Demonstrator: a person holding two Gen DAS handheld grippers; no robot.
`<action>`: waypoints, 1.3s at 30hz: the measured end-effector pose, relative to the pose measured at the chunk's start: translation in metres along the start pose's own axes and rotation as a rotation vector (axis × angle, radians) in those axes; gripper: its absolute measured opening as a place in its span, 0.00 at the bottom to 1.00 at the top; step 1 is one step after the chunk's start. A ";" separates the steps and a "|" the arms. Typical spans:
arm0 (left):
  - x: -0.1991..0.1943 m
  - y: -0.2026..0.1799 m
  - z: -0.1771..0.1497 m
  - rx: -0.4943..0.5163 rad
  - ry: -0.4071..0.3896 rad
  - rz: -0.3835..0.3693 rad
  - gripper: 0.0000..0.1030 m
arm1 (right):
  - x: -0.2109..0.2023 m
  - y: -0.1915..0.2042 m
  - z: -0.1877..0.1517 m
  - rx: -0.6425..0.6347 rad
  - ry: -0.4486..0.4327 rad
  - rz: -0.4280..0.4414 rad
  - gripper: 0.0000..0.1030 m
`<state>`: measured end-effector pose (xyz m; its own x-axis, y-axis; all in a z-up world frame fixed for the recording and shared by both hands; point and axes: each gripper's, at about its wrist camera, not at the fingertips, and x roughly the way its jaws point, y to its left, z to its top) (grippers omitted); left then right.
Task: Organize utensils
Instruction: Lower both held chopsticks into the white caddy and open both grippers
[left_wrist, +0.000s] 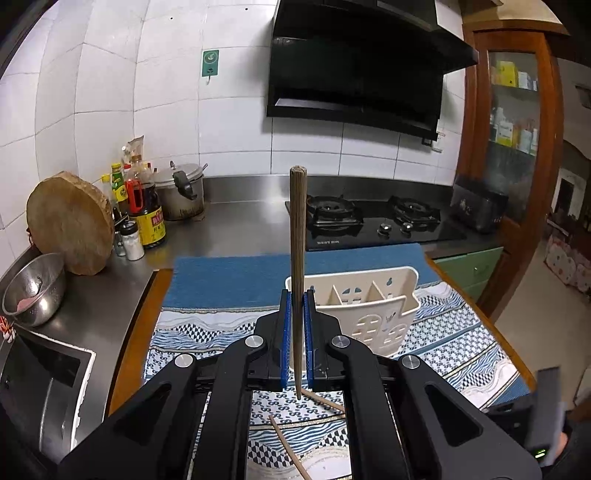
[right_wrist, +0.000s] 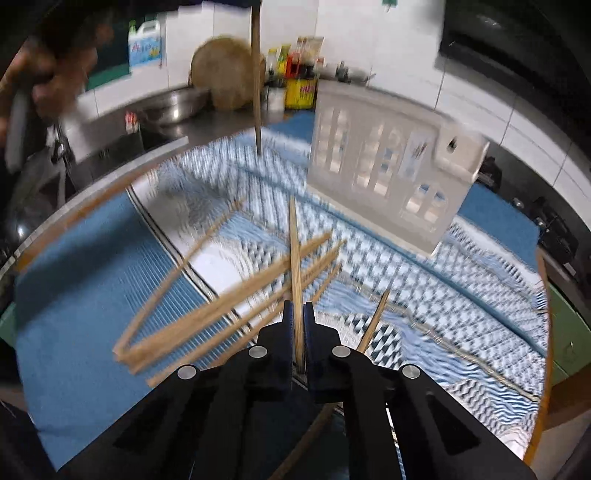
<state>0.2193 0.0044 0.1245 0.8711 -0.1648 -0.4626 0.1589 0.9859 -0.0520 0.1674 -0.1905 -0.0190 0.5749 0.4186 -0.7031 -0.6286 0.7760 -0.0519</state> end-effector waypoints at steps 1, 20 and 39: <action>-0.002 -0.001 0.001 0.000 -0.004 0.000 0.05 | -0.010 -0.001 0.006 0.012 -0.026 0.000 0.05; 0.006 0.009 0.058 -0.120 -0.160 -0.053 0.05 | -0.118 -0.066 0.133 0.127 -0.251 -0.166 0.05; 0.062 0.018 0.058 -0.168 -0.208 -0.072 0.05 | -0.083 -0.101 0.196 0.113 -0.376 -0.303 0.05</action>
<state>0.3029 0.0100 0.1458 0.9399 -0.2194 -0.2617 0.1593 0.9596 -0.2321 0.2860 -0.2108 0.1839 0.8852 0.2911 -0.3628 -0.3551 0.9267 -0.1228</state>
